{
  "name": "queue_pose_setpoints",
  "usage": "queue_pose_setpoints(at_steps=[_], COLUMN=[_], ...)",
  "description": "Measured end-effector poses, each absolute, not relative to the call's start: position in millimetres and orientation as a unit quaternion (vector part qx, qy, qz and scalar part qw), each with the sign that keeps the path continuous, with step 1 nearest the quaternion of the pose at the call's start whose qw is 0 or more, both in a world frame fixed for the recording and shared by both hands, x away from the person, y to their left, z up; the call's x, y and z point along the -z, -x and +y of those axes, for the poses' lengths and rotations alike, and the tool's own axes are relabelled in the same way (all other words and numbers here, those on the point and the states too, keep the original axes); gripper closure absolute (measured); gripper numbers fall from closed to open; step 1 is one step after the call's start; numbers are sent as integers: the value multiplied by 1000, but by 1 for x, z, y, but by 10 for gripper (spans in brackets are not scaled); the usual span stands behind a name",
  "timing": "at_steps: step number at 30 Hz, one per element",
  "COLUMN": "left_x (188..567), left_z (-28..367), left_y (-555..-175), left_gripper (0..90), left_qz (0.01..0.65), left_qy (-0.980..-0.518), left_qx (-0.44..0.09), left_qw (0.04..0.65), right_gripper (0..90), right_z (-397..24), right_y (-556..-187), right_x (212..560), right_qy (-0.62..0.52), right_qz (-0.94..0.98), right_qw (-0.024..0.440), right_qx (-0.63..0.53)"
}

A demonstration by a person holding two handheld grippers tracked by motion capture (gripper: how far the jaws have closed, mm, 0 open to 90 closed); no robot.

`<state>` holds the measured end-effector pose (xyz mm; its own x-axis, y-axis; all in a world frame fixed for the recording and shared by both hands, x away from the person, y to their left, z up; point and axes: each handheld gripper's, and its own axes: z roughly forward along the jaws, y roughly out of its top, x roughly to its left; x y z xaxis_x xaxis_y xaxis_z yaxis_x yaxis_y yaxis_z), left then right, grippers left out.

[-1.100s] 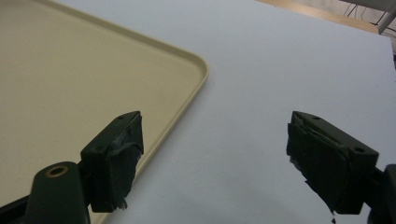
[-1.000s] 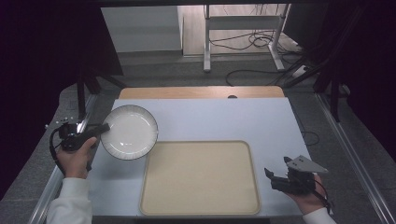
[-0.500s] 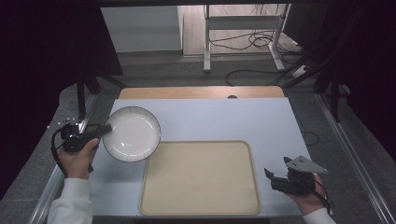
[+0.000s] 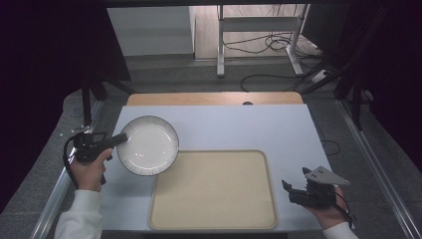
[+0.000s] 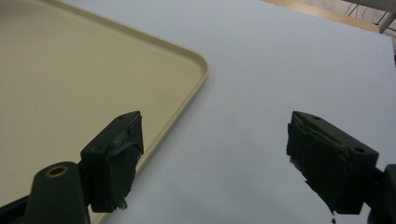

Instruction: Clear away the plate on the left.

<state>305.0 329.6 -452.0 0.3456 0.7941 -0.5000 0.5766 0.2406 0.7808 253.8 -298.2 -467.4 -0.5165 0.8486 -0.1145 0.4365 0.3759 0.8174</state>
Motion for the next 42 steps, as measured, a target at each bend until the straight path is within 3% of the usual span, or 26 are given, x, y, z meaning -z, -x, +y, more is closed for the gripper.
queue_pose_setpoints(at_steps=[42], left_x=[445], left_z=[273], left_y=[-298], left_gripper=[816], left_qz=[515], left_qy=[-644], left_qx=[-68], left_qw=[561], right_gripper=[192], right_z=[-301], right_y=[-255], right_x=[467], right_qy=[-413], right_qz=[782], right_qw=[274], right_qx=[-377])
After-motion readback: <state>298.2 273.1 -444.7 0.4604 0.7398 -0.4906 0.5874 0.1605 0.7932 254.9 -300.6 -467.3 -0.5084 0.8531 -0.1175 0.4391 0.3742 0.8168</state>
